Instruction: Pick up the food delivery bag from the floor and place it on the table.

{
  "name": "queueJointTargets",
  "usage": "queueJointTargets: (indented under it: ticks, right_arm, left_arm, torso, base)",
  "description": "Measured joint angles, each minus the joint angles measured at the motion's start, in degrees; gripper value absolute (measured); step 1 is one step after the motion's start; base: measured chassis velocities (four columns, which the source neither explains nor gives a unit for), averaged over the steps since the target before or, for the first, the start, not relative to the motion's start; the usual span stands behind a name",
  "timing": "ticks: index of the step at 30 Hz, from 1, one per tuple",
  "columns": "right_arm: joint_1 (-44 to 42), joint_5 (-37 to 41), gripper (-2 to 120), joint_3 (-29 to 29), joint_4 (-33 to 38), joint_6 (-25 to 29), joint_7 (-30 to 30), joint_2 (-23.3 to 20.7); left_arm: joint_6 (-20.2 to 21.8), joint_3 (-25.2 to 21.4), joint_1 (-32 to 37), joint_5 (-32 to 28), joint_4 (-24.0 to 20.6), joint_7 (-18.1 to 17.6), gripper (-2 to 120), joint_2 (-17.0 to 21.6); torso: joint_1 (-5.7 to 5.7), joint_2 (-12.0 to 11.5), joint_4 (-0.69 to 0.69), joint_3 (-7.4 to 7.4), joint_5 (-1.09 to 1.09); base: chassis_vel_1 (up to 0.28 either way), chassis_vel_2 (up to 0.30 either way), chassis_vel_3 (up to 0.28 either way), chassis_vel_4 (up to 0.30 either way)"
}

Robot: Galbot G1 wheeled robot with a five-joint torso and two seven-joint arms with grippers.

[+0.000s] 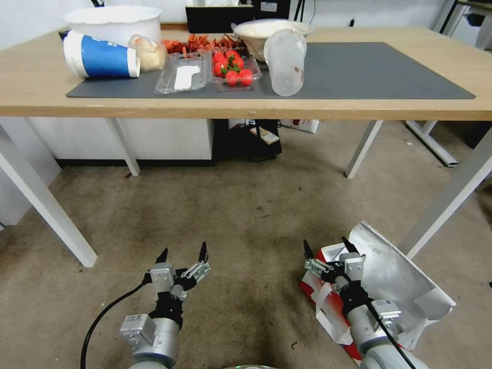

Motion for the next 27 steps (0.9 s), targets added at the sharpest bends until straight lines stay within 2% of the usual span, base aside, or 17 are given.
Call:
queueJointTargets:
  ticks: [1,4,5,6,8,10,12,14,16,17,18,20,21,23,27]
  right_arm:
    - [0.0,0.0,100,0.0,0.0,0.0,0.0,0.0]
    - [1.0,2.0,100,3.5,1.9,-0.7,-0.9,-5.2]
    - [1.9,3.9,100,6.0,1.5,-1.3,-1.5,-8.7]
    - [1.9,3.9,100,6.0,1.5,-1.3,-1.5,-8.7]
    - [3.2,9.0,100,11.2,-0.6,-2.6,-3.7,-14.6]
    - [3.5,10.7,100,12.9,-1.3,-3.1,-4.8,-16.2]
    - [4.3,16.4,100,18.9,-4.2,-4.9,-9.4,-22.3]
    - [4.3,17.1,100,19.7,-4.8,-5.1,-10.0,-23.2]
    - [4.9,20.3,100,23.9,-9.5,-5.6,-14.8,-30.0]
    - [5.1,21.5,100,24.7,-11.5,-5.0,-16.3,-32.2]
    - [5.1,21.5,100,24.7,-11.5,-5.0,-16.3,-32.2]
    - [4.1,26.3,100,25.8,-17.9,-1.4,-19.2,-38.0]
    - [4.1,26.3,100,25.8,-17.9,-1.4,-19.2,-38.0]
    - [1.0,27.1,100,26.5,-21.1,-0.4,-20.5,-40.9]
    - [-1.3,27.0,100,27.5,-22.7,-0.3,-21.8,-42.5]
  left_arm:
    - [0.0,0.0,0.0,0.0,0.0,0.0,100,0.0]
    - [-0.2,0.0,0.0,0.0,0.0,0.0,100,0.2]
    - [-0.3,-0.1,0.0,0.0,0.1,0.0,100,0.3]
    - [-0.3,-0.1,0.0,0.0,0.1,0.0,100,0.3]
    - [-0.4,-0.2,0.0,-0.1,0.1,-0.1,100,0.5]
    - [-0.4,-0.2,0.0,-0.2,0.1,-0.1,100,0.6]
    - [-0.4,-0.4,-0.1,-0.3,0.1,-0.2,100,0.8]
    - [-0.4,-0.5,-0.1,-0.3,0.1,-0.2,100,0.8]
    - [-0.5,-0.7,0.0,-0.4,0.0,-0.3,100,0.9]
    - [-0.6,-0.8,0.1,-0.4,-0.1,-0.3,100,0.9]
    - [-0.6,-0.8,0.1,-0.4,-0.1,-0.3,100,0.9]
    - [-0.8,-0.9,0.3,-0.6,-0.1,-0.3,100,0.9]
    - [-0.8,-0.9,0.3,-0.6,-0.1,-0.3,100,0.9]
    - [-0.9,-1.2,0.6,-0.6,-0.4,-0.3,100,0.8]
    - [-1.0,-1.4,0.8,-0.6,-0.5,-0.4,100,0.9]
  torso:
    - [0.00,0.0,0.00,0.00,0.00]
    - [0.00,0.0,0.00,0.00,0.00]
    - [0.00,0.0,0.00,0.00,0.00]
    - [0.00,0.0,0.00,0.00,0.00]
    - [0.00,0.0,0.02,0.00,0.03]
    - [0.01,0.0,0.01,0.00,0.03]
    - [0.01,0.0,0.00,0.00,0.01]
    - [0.00,0.0,0.00,0.00,0.01]
    - [0.01,0.0,0.00,0.00,0.00]
    - [0.01,0.0,0.01,0.00,0.00]
    - [0.01,0.0,0.01,0.00,0.00]
    - [0.01,0.0,0.04,0.00,0.00]
    - [0.01,0.0,0.04,0.00,0.00]
    - [0.01,0.0,-0.01,0.00,0.02]
    - [0.01,0.0,-0.02,0.00,0.01]
  base:
    - [0.000,0.000,0.000,0.000]
    - [0.000,0.000,0.000,0.000]
    - [0.000,0.000,0.000,0.000]
    - [0.000,0.000,0.000,0.000]
    - [0.000,0.000,0.000,0.000]
    - [0.000,0.000,0.000,0.000]
    - [0.000,0.000,0.000,0.000]
    - [0.000,0.000,0.000,0.000]
    - [0.000,0.000,0.000,0.000]
    - [0.000,0.000,0.000,0.000]
    - [0.000,0.000,0.000,0.000]
    - [0.000,0.000,0.000,0.000]
    - [0.000,0.000,0.000,0.000]
    - [0.000,0.000,0.000,0.000]
    - [0.000,0.000,0.000,0.000]
